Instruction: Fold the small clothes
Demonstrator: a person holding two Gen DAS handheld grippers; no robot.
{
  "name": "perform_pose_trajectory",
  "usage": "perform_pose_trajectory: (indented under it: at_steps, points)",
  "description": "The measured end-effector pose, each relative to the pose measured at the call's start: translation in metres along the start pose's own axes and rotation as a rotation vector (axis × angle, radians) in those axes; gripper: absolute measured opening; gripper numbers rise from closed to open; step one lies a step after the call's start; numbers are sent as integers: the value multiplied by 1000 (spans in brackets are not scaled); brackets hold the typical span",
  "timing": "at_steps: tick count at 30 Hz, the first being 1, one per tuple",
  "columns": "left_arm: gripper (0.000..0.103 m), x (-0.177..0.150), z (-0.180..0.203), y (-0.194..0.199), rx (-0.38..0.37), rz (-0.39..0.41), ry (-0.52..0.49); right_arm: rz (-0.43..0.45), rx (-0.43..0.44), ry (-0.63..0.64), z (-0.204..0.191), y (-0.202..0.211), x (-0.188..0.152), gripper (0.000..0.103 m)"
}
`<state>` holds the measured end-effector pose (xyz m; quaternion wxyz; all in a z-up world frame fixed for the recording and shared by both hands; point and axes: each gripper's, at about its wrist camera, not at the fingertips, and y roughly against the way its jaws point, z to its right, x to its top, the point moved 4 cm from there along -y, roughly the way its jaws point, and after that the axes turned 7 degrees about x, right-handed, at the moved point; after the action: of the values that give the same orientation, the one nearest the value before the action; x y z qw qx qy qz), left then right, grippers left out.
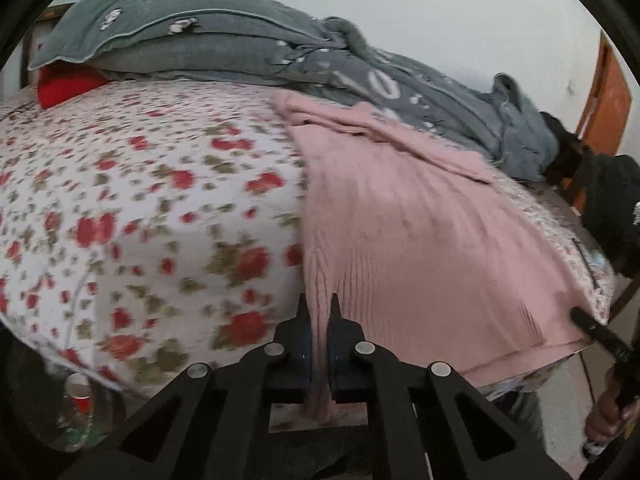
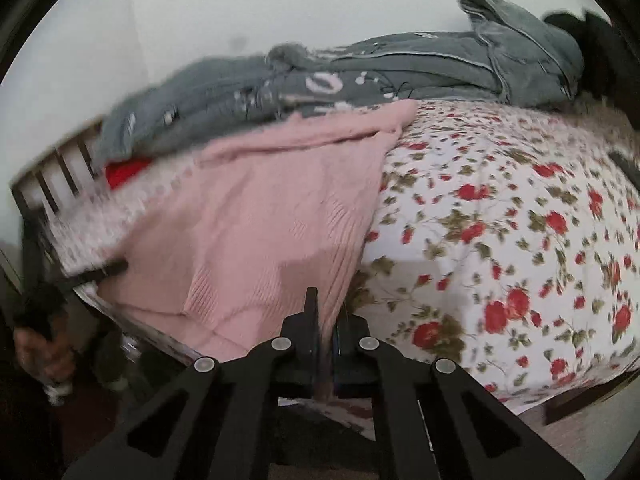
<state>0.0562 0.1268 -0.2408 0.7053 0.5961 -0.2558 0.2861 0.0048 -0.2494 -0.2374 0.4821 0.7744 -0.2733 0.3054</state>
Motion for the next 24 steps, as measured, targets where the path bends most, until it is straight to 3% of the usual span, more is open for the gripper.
perform_pose_trajectory:
  at_steps: [11, 17, 24]
  points:
    - [12, -6, 7, -12, -25, -66, -20, -92, -10, 12, -1, -24, -15, 6]
    - [45, -11, 13, -9, -80, -65, -28, -95, 17, -66, 12, -23, -14, 21]
    - [47, -15, 31, -10, 11, -28, -125, -137, 23, -40, 3, -30, -15, 33]
